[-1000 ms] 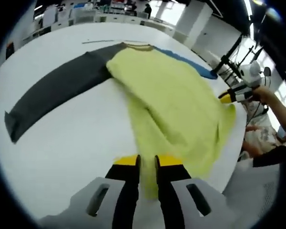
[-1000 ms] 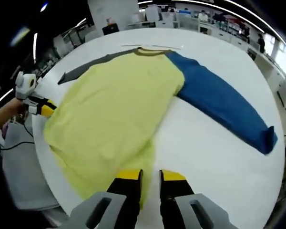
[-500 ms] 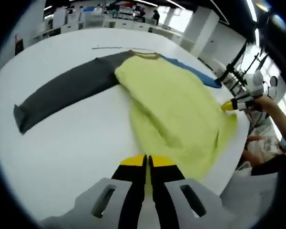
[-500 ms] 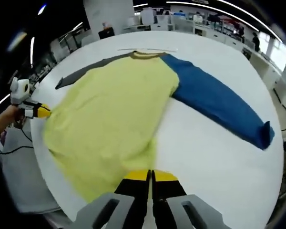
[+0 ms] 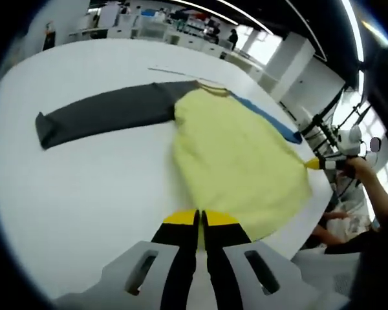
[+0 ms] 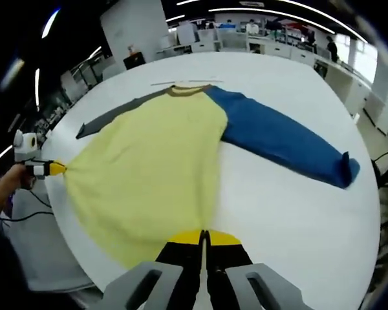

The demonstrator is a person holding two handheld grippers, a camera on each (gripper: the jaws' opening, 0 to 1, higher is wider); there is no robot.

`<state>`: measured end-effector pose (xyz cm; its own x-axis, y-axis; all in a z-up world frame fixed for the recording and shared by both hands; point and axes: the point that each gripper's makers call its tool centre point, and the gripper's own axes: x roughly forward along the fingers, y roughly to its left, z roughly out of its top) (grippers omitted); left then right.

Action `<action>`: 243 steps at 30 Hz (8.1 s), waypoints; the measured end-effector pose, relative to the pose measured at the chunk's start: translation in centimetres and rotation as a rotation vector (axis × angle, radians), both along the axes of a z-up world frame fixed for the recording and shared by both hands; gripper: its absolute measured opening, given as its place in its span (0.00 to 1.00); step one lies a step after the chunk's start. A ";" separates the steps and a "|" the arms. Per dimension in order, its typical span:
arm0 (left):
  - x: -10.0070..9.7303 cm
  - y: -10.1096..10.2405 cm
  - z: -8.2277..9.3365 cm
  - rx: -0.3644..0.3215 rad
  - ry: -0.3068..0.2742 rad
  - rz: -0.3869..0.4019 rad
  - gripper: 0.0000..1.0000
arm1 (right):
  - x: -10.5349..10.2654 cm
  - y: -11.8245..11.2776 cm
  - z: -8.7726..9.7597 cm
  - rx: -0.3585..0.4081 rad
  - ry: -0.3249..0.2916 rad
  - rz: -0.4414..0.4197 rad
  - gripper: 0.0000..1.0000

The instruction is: Fold the garment on the visible template until the final outline fits inside the template.

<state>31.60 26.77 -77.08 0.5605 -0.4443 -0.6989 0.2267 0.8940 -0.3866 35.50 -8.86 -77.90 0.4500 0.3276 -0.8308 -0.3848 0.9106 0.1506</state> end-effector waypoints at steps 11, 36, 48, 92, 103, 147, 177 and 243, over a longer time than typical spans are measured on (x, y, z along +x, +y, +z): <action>-0.4 0.6 -2.0 0.043 0.015 0.012 0.00 | 0.1 -0.4 -1.5 -0.001 0.003 -0.027 0.00; -2.5 -0.4 -1.3 0.000 -0.119 -0.250 0.25 | -6.1 -0.8 -1.4 -0.014 0.096 0.030 0.18; -3.2 -0.9 -2.5 -0.019 -0.090 -0.269 0.13 | -7.1 -0.3 -2.4 -0.003 0.116 0.005 0.12; -5.1 -0.4 -2.9 0.084 0.148 -0.114 0.06 | -7.2 -0.7 -2.5 -0.010 0.110 -0.003 0.01; -4.3 -0.8 -1.6 0.052 0.041 -0.126 0.34 | -6.2 -0.8 -0.7 0.034 0.045 0.002 0.36; -0.1 -2.4 3.6 0.053 -0.317 -0.246 0.99 | 6.7 -11.2 4.9 -0.020 -0.242 -0.167 0.74; 0.0 -2.1 3.3 0.068 -0.312 -0.257 0.96 | 16.5 -19.1 0.7 -0.158 -0.261 -0.309 0.17; -0.2 -2.6 4.1 0.097 -0.356 -0.300 0.96 | 9.8 -22.6 1.4 -0.127 -0.289 -0.537 0.00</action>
